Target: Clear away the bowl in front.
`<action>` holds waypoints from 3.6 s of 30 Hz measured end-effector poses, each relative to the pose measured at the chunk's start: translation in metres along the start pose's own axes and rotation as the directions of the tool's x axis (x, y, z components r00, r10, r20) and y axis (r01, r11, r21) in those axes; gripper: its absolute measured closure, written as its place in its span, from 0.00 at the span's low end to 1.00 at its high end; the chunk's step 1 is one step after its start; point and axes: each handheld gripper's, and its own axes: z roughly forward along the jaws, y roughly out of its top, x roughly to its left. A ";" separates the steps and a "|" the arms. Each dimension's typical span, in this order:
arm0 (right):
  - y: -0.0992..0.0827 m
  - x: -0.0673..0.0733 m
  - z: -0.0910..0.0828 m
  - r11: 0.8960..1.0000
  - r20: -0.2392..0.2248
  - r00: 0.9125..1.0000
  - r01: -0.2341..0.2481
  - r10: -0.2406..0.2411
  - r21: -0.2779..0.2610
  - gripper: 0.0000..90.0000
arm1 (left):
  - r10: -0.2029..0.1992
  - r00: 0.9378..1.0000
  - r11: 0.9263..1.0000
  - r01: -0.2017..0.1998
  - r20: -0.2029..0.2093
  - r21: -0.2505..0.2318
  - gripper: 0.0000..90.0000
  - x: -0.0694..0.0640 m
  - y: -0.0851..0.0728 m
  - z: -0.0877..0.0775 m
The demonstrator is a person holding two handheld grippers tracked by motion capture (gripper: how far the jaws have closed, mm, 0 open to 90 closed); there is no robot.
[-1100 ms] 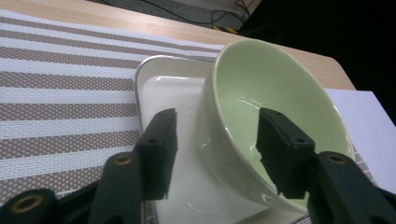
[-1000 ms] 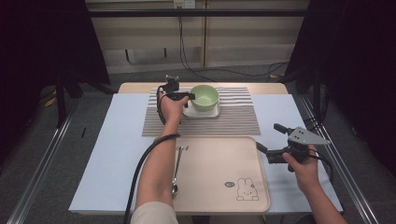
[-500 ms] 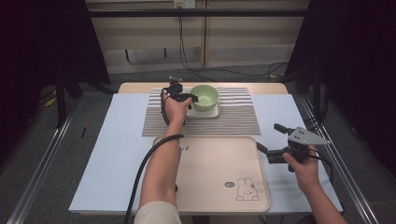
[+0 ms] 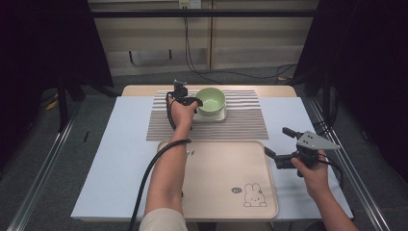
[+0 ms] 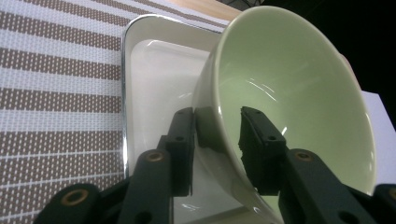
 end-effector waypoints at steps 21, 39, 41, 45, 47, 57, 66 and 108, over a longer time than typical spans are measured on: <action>0.000 -0.001 0.000 1.000 0.001 1.000 0.008 -0.008 0.003 0.02 | -0.065 0.998 0.998 0.065 -0.001 -0.016 0.92 0.008 0.002 -0.008; 0.001 0.000 0.000 1.000 0.006 1.000 0.002 -0.002 -0.003 0.02 | 0.001 0.999 0.998 -0.003 0.037 0.063 0.92 0.002 0.010 -0.050; 0.001 0.000 0.000 1.000 0.003 1.000 0.003 -0.003 -0.004 0.02 | -0.003 0.999 0.998 0.000 0.046 0.070 0.92 0.002 0.009 -0.054; 0.000 0.000 0.001 1.000 -0.001 1.000 -0.001 0.001 -0.003 0.02 | 0.010 0.999 0.996 -0.014 0.050 0.090 0.92 0.004 0.007 -0.061; 0.000 0.000 0.001 1.000 -0.001 1.000 0.001 -0.001 -0.002 0.02 | 0.024 0.998 0.994 -0.029 0.057 0.101 0.92 0.004 0.006 -0.065; 0.000 0.000 0.001 1.000 0.001 1.000 0.006 -0.006 0.000 0.02 | 0.067 0.994 0.984 -0.079 0.081 0.157 0.92 0.004 0.001 -0.084; 0.000 0.001 0.002 1.000 -0.003 1.000 0.004 -0.004 0.000 0.02 | 0.089 0.988 0.974 -0.113 0.123 0.198 0.93 -0.001 -0.006 -0.098; 0.000 0.001 0.003 1.000 -0.006 1.000 -0.002 0.002 -0.003 0.02 | 0.265 0.943 0.905 -0.316 0.203 0.285 0.92 -0.021 -0.054 -0.124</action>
